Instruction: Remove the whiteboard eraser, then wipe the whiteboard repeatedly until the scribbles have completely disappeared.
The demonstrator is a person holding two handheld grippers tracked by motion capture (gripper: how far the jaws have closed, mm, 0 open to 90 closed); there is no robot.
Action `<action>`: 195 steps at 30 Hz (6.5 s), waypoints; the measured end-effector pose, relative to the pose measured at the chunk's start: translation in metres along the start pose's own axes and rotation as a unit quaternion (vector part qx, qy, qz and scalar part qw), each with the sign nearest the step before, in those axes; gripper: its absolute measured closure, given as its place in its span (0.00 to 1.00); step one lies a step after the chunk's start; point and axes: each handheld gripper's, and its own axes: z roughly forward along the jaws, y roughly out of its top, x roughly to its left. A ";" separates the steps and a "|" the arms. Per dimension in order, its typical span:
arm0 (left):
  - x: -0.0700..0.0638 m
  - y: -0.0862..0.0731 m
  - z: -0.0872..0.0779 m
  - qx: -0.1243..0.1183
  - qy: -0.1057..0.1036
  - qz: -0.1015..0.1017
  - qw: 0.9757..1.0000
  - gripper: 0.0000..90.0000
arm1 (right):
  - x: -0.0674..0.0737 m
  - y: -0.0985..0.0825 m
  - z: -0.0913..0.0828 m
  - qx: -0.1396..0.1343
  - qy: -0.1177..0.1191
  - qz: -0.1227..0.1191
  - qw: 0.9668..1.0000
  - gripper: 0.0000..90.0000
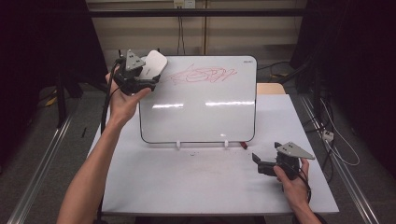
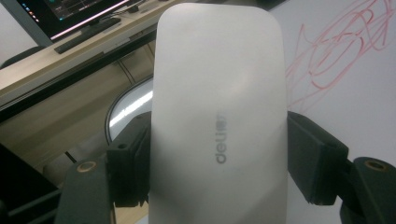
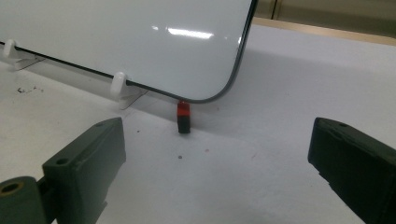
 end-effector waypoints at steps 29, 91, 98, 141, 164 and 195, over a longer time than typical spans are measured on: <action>-0.035 -0.011 0.001 -0.022 0.002 0.011 1.000 0.35 | 0.000 -0.001 -0.003 -0.003 0.003 -0.003 1.000 0.05; -0.083 -0.034 0.043 0.040 0.011 0.115 0.993 0.35 | 0.002 -0.001 -0.005 -0.002 0.003 -0.007 1.000 0.05; -0.068 -0.021 0.045 0.031 0.022 0.094 0.995 0.35 | -0.001 -0.002 -0.006 -0.004 0.001 -0.004 1.000 0.05; -0.126 -0.018 0.063 0.027 0.002 0.144 0.989 0.35 | 0.001 -0.002 -0.008 -0.007 0.004 -0.007 1.000 0.05; -0.089 0.026 0.072 0.024 0.038 0.091 0.995 0.35 | -0.001 -0.003 -0.008 -0.006 0.006 -0.004 1.000 0.05; -0.168 0.005 0.083 0.030 -0.027 0.190 0.981 0.35 | 0.001 -0.002 -0.008 -0.006 0.009 -0.010 1.000 0.05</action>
